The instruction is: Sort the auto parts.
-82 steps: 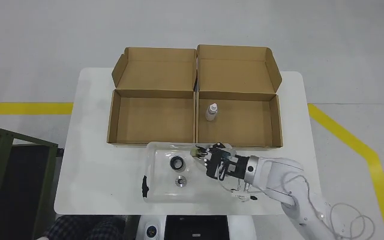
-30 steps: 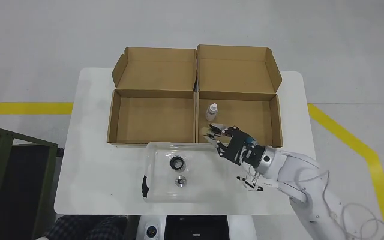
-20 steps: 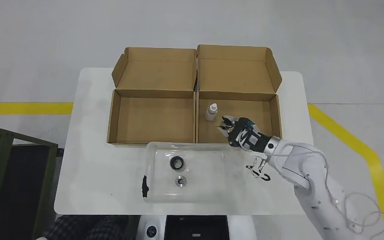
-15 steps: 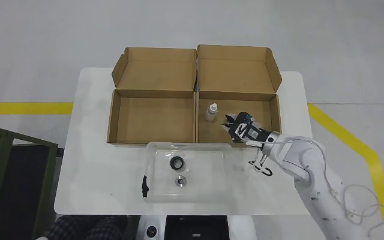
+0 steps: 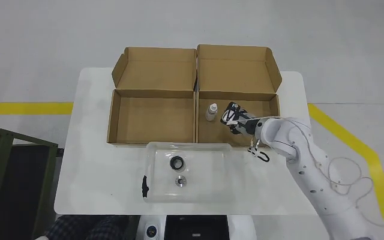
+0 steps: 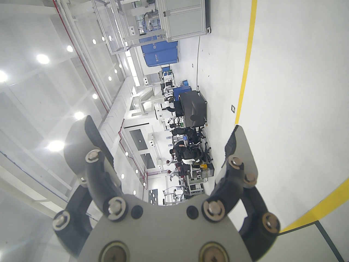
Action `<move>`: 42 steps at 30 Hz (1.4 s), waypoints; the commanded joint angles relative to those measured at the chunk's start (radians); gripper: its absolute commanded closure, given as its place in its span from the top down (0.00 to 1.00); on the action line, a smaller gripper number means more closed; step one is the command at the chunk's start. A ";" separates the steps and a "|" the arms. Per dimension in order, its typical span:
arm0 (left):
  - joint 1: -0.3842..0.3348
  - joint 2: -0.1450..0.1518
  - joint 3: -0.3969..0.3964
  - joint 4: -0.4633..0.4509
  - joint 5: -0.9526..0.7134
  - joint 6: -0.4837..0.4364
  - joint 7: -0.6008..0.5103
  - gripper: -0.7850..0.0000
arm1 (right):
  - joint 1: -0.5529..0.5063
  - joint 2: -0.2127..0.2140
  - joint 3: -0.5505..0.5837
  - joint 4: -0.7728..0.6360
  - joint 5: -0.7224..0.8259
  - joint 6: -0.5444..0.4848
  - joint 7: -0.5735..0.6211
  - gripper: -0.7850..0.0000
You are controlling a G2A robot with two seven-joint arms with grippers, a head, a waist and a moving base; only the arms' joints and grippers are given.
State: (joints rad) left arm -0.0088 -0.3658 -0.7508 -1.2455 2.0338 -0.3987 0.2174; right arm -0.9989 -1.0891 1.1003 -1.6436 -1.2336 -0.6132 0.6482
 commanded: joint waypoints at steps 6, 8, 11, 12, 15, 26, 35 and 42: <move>0.000 0.000 0.000 0.000 0.000 0.000 0.000 1.00 | 0.049 -0.015 -0.060 0.073 -0.021 0.021 0.020 0.00; 0.000 0.000 0.000 0.000 0.000 0.000 0.000 1.00 | 0.057 -0.017 -0.071 0.083 -0.029 0.024 0.023 0.00; 0.000 0.000 0.000 0.000 0.000 0.000 0.000 1.00 | 0.065 -0.020 -0.083 0.092 -0.038 0.028 0.024 0.04; 0.000 0.000 0.000 0.000 0.000 0.000 0.000 1.00 | 0.067 -0.022 -0.087 0.095 -0.040 0.030 0.025 0.05; 0.000 0.000 0.000 0.000 0.000 0.000 0.000 1.00 | 0.076 -0.025 -0.099 0.099 -0.052 0.034 0.028 0.18; 0.000 0.000 0.000 0.000 0.000 0.000 0.000 1.00 | 0.074 -0.028 -0.099 0.072 -0.061 0.045 0.034 0.42; 0.000 0.000 0.000 0.000 0.000 0.000 0.000 1.00 | -0.001 -0.006 -0.002 -0.075 -0.040 0.045 0.036 0.48; 0.000 0.000 0.000 0.000 0.000 0.000 0.000 1.00 | -0.098 0.008 0.056 -0.218 -0.014 0.048 0.017 0.48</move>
State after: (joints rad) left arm -0.0088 -0.3658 -0.7508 -1.2455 2.0338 -0.3987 0.2174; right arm -1.0821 -1.0822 1.1513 -1.8424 -1.2529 -0.5644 0.6707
